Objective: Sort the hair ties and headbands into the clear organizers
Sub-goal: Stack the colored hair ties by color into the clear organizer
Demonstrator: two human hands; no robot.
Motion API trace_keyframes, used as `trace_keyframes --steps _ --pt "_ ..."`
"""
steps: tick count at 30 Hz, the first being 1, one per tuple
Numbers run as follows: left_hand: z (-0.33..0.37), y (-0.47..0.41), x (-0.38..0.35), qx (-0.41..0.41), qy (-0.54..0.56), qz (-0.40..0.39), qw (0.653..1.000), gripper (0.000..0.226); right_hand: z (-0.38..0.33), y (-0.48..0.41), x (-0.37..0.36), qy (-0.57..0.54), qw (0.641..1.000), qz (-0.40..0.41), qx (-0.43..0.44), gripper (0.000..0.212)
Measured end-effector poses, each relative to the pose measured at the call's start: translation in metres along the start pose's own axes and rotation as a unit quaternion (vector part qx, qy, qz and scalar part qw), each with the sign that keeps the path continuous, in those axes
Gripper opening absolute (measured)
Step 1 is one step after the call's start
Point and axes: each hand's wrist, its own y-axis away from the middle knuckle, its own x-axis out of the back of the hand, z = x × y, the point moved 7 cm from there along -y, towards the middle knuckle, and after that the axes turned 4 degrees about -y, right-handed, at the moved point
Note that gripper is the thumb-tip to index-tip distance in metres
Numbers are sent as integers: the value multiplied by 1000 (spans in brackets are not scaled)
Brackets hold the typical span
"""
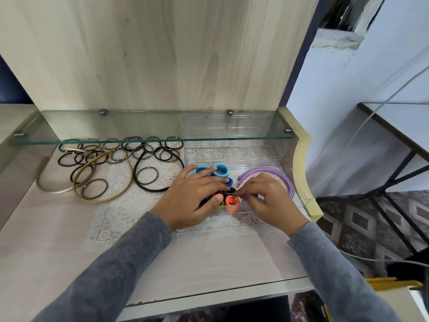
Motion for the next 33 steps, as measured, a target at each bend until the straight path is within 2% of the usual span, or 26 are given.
trace_keyframes --steps 9,14,18,21,26,30,33 --pt "-1 1 -2 -18 -14 -9 1000 49 0 -2 -5 -13 999 -30 -8 36" --pt "-1 2 0 -19 -12 -3 1000 49 18 -3 6 -46 993 18 -107 40" --pt "0 2 -2 -20 -13 -8 1000 49 18 -9 1 26 991 -20 -132 45" --pt "1 1 -1 -19 -11 -5 1000 48 11 -13 -5 93 985 -60 -132 57" --pt "2 1 2 -22 -10 4 1000 44 3 -15 -8 207 971 -72 -96 18" --pt "3 2 0 -24 -16 2 1000 44 -3 -17 -7 236 967 -58 -76 11" --pt "2 1 1 -15 -20 5 1000 45 -7 -19 -8 237 963 -88 -90 19"
